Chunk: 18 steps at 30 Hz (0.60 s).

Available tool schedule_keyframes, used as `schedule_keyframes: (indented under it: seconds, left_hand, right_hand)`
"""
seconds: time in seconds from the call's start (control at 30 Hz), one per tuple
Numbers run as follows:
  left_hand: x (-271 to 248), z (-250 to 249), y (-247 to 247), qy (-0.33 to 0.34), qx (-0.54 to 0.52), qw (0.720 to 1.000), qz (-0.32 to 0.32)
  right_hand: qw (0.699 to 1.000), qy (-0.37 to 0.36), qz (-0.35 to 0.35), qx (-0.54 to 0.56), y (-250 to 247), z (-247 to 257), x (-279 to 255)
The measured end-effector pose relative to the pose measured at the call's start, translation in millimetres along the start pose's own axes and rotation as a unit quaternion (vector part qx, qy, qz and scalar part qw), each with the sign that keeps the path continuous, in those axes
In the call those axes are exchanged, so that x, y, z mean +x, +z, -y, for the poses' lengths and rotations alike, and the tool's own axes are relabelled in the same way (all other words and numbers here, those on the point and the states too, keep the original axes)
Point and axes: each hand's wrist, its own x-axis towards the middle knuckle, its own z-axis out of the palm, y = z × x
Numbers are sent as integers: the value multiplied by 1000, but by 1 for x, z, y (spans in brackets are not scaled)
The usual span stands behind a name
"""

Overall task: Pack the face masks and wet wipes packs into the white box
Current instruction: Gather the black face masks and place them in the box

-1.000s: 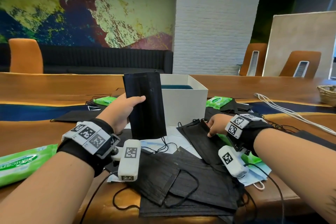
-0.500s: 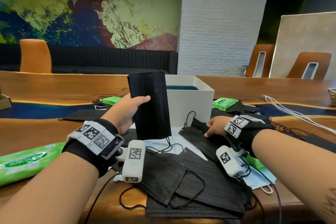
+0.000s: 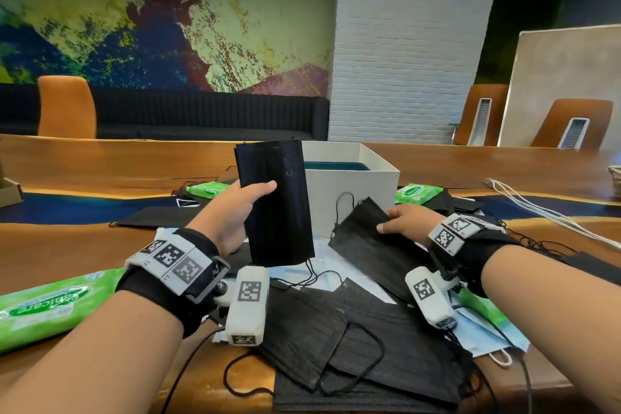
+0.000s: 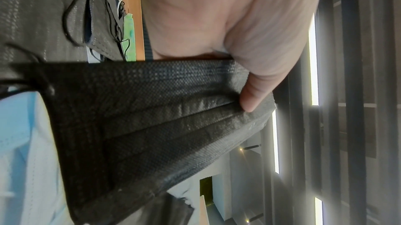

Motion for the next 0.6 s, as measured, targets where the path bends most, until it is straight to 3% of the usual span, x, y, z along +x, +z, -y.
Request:
schedule_keyframes:
  seconds: [0.07,0.13,0.2,0.33,0.5,0.6]
  left_hand:
    - [0,-2,3,-1,-21,1000,16]
    - [-2,-5,10,7,-37,999,37]
    - [-3,-7,21,15,-44,997,60]
    - [-3,-5,45,13,-39,994,100]
    - [-2,3,61,-9,-56,990,130]
    - [-1,3,65,-2,-32,990,139]
  right_hand:
    - [986,-26,-16,164,-6,12,-11]
    - [939,-61,-21,337,-10,26,-21]
    - [912,-87,-36,399,-13,36,-27]
    - [921,-100,-39,375,-8,40,-31]
    - [939,-104,-118,307,-11,34,-21]
    - [934,-124,-94,323,-16,37,-25]
